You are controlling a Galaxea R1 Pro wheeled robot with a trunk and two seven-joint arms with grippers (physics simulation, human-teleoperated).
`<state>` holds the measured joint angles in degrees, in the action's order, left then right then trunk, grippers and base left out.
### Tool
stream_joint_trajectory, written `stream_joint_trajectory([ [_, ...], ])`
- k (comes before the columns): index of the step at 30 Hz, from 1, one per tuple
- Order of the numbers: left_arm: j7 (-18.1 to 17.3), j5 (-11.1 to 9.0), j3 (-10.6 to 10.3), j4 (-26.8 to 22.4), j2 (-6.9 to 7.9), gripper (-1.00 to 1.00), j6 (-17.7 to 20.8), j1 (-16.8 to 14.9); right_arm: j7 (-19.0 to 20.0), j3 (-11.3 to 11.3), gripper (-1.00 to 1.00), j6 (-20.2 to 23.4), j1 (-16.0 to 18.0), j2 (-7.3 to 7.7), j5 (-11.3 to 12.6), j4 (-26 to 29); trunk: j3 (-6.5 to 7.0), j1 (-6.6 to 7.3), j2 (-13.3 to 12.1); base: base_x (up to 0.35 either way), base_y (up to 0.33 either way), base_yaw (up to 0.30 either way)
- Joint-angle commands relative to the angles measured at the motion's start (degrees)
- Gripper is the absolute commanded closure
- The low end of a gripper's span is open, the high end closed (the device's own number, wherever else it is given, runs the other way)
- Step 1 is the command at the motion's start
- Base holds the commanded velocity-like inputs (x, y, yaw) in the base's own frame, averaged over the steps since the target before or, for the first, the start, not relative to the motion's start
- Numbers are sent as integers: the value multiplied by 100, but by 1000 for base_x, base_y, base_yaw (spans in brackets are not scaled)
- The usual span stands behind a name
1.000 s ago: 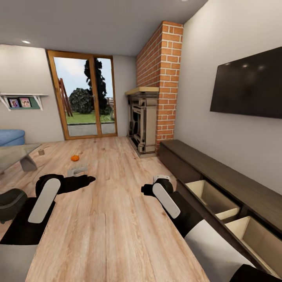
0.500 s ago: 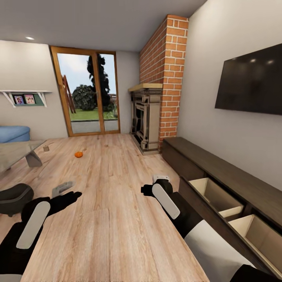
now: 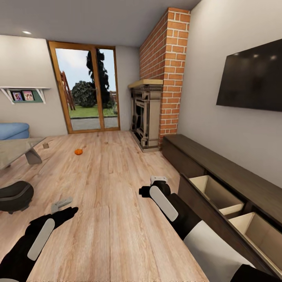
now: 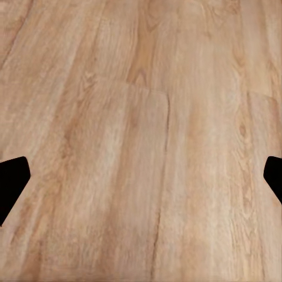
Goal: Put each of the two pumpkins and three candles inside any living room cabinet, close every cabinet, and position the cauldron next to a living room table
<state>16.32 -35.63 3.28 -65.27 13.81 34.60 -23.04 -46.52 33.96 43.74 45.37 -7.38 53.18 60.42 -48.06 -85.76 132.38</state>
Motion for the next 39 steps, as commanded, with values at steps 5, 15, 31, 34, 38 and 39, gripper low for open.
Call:
stream_joint_trajectory([
  [5,36,-16,-8,229,0,-100,-249,0,-59,44,-100,-3,7,0,52,7,-52,1,3,7,0,0],
  [15,1,-1,-9,266,-1,-100,-641,0,-58,720,-100,-97,7,-5,35,28,-69,1,3,2,0,0],
  [31,-26,7,-7,-999,27,-100,26,-44,-54,889,-100,-588,7,-2,5,30,-69,1,3,0,0,0],
  [34,-24,9,-15,-1297,21,-100,94,-43,-52,892,-100,-621,7,-4,-9,26,-69,1,3,10,5,0],
  [38,-23,17,-26,-1476,36,-100,131,-39,-51,897,-100,-738,7,-14,-11,22,-69,1,3,105,88,0],
  [39,-23,18,-27,-1498,41,-100,135,-38,-51,900,-100,-787,7,-18,-11,20,-69,1,3,169,157,0],
])
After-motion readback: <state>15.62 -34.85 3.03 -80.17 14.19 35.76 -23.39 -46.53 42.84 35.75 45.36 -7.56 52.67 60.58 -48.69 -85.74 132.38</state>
